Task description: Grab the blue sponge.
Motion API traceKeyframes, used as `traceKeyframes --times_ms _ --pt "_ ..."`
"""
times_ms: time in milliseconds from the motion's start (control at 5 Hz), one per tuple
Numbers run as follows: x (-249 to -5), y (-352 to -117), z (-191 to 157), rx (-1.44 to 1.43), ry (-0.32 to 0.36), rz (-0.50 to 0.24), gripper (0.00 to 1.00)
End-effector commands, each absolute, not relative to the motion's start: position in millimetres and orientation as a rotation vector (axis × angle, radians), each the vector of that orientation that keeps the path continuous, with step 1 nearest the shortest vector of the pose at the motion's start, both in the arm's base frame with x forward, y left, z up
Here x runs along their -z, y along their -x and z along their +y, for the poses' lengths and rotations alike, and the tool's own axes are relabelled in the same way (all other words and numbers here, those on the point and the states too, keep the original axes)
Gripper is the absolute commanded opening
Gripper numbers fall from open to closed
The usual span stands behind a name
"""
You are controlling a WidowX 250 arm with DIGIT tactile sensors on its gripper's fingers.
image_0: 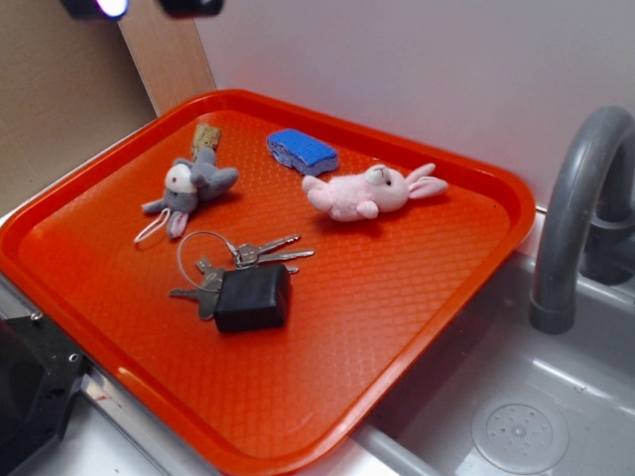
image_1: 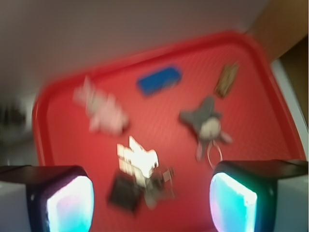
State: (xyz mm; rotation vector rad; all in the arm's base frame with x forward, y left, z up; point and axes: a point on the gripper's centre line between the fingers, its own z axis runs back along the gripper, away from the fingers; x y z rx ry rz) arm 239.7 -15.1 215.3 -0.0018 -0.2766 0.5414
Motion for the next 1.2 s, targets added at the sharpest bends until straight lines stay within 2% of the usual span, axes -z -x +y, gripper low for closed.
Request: traceKeyframes --times_ms 0,200,600,1000 --pt "-184.7 -280.9 13.5 -0.881 -0.025 -0.364 1.0" --pt "-161.1 -301.3 14.6 -0.955 -0.061 -0.426 1.0" --pt "-100.8 -339.3 8.8 -0.99 -0.181 -0.412 1.0" --pt "-55.2 -342.3 3.5 -0.928 -0.25 -0.388 1.0"
